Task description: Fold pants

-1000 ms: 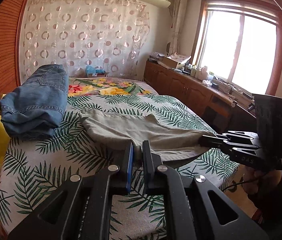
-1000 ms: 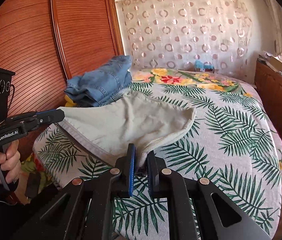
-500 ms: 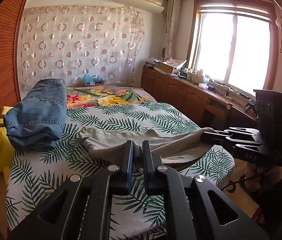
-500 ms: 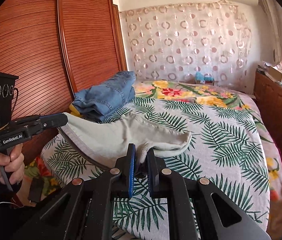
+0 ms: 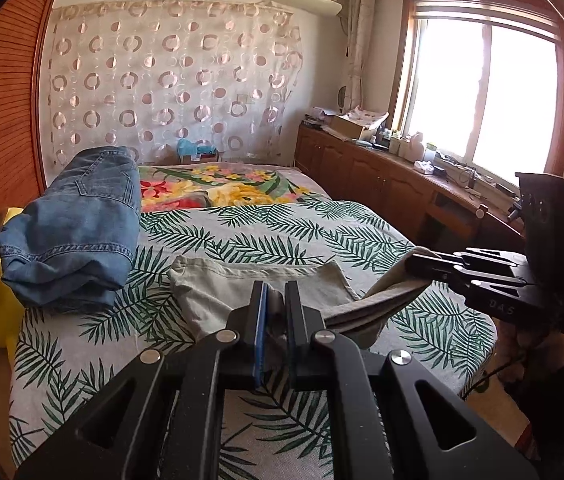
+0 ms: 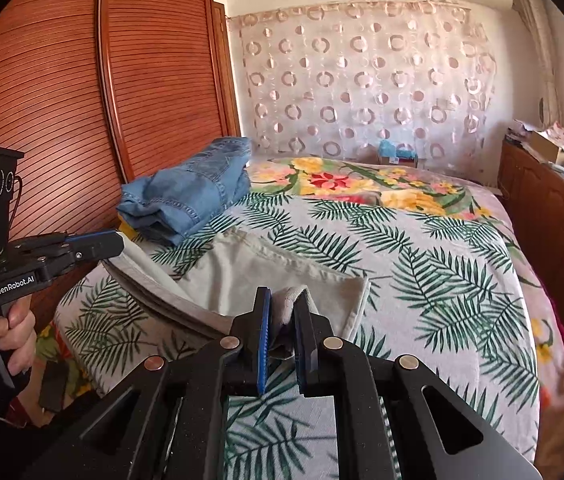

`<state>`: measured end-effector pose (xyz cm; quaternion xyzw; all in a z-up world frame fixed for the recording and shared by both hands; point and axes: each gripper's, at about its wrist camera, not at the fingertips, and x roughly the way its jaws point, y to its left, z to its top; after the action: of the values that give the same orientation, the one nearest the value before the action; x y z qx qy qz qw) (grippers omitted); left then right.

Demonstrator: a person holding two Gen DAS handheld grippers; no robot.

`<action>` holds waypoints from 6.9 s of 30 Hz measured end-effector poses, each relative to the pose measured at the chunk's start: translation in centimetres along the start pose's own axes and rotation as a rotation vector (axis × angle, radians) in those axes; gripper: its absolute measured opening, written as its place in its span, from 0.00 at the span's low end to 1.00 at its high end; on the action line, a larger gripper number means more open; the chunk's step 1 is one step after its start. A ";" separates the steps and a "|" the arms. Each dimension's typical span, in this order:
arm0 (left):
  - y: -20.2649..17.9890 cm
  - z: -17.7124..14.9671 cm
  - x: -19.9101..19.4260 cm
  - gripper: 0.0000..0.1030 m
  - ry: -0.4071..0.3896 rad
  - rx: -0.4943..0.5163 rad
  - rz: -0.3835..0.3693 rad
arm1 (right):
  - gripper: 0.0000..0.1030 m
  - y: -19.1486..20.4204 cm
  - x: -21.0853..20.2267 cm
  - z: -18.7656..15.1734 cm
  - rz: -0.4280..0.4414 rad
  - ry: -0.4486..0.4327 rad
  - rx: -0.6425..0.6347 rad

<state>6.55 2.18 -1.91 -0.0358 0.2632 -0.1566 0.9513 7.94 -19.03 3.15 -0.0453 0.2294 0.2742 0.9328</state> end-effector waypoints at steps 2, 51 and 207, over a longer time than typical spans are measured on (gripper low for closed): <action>0.0 0.5 0.3 0.09 -0.005 0.005 0.006 | 0.10 -0.1 1.0 0.8 -0.012 0.003 -0.001; 3.7 -2.9 6.4 0.74 0.134 -0.027 0.115 | 0.39 -2.7 11.9 3.5 -0.081 0.102 0.026; 5.5 -5.1 9.3 0.77 0.289 -0.003 0.139 | 0.07 -2.8 12.3 -0.2 -0.049 0.234 -0.015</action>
<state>13.06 4.47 -11.68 0.0040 0.3992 -0.0933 0.9121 18.49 -15.40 -2.65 -0.0898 0.3335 0.2460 0.9057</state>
